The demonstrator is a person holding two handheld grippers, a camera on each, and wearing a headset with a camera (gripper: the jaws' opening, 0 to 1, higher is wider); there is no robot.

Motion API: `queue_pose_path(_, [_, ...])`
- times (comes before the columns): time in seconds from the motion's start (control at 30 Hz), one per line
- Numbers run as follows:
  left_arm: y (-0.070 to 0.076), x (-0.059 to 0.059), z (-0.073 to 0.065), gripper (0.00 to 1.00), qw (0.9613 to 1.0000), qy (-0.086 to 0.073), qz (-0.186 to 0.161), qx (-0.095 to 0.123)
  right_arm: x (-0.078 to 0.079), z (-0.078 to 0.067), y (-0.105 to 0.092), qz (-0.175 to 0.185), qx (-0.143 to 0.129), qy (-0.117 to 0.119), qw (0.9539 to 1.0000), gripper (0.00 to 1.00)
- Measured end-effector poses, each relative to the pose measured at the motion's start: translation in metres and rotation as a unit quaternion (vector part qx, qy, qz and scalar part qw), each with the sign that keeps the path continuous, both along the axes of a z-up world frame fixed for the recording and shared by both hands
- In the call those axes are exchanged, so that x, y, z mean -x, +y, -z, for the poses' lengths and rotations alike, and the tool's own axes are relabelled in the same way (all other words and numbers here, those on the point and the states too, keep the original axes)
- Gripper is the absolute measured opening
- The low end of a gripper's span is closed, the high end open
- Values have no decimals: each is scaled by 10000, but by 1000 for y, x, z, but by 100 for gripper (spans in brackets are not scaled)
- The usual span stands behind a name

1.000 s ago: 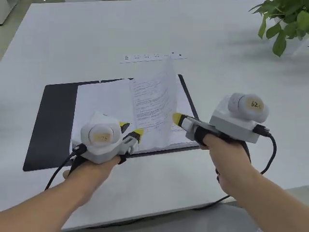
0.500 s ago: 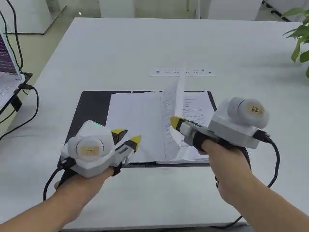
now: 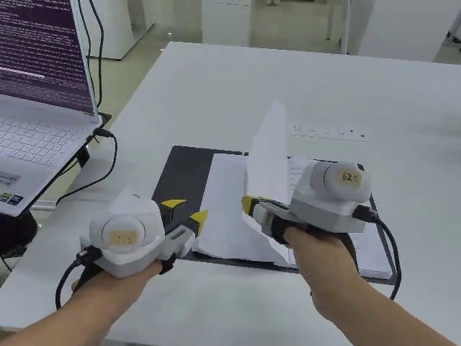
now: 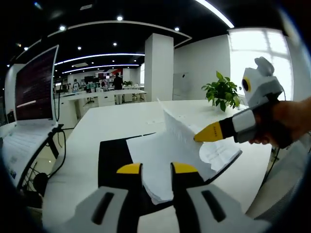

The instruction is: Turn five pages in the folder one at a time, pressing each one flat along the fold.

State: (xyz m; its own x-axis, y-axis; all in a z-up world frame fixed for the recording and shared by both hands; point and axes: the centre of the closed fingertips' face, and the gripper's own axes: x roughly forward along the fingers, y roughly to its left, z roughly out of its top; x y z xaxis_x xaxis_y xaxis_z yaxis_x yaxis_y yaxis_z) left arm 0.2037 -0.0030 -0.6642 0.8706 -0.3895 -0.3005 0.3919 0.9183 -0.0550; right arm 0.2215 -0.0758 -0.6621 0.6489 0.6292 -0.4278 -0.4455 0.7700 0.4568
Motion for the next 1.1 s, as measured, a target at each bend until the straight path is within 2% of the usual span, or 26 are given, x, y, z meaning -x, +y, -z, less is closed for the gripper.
queue_pose_path(0.17, [13,2,1,20,9999,6,-130,26,5,16,18,-217,208,137,9995,0])
queue_pose_path(0.37, [24,5,6,20,9996,82,-256,47,10,46,35,-461,559,365,9967,0])
queue_pose_path(0.7, [30,6,25,20,9991,294,-304,34,9,93,51,-672,999,703,9902,0])
queue_pose_path(0.77, [29,4,29,20,9990,345,-288,16,9,100,54,-683,972,776,9899,0])
queue_pose_path(0.83, [26,3,31,20,9990,371,-268,14,8,108,53,-678,1090,851,9881,0])
queue_pose_path(0.87, [24,2,31,20,9990,375,-259,9,8,110,54,-700,1039,844,9885,0])
queue_pose_path(0.93, [21,0,35,20,9988,413,-244,16,8,113,55,-679,999,863,9889,0])
queue_pose_path(1.1, [15,-3,42,20,9987,482,-186,-38,16,109,57,-728,776,818,9910,3])
